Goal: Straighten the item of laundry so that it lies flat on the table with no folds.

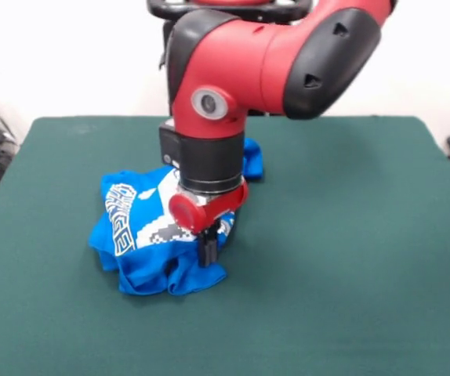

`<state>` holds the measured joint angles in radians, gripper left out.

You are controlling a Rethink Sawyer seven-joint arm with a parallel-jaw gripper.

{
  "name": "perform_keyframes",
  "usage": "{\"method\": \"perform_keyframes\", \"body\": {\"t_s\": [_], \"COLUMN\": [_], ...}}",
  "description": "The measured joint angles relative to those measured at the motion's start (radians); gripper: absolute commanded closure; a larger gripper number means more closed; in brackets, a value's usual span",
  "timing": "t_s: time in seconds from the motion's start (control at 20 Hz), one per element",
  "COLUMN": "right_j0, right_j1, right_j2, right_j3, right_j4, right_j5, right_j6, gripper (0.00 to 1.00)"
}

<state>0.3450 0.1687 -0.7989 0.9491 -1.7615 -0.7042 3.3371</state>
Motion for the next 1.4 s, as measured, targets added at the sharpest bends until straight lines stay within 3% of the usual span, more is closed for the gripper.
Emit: {"method": "perform_keyframes", "body": {"t_s": [0.15,0.45,0.75,0.95,1.25,1.4], "right_j0": [-0.012,-0.121,-0.271,-0.364,-0.395,-0.373], "right_j1": [-0.015,-0.124,-0.199,-0.214,-0.213,-0.212], "right_j2": [0.013,0.118,0.218,0.274,0.308,0.308], "right_j3": [0.017,0.116,0.214,0.276,0.351,0.377], "right_j4": [0.019,0.174,0.319,0.444,0.595,0.651], "right_j5": [0.000,-0.031,-0.174,-0.282,-0.333,-0.331], "right_j6": [0.000,-0.057,-0.267,-0.491,-0.714,-0.760], "gripper": [1.00,1.00,1.00,1.00,1.00,1.00]}}
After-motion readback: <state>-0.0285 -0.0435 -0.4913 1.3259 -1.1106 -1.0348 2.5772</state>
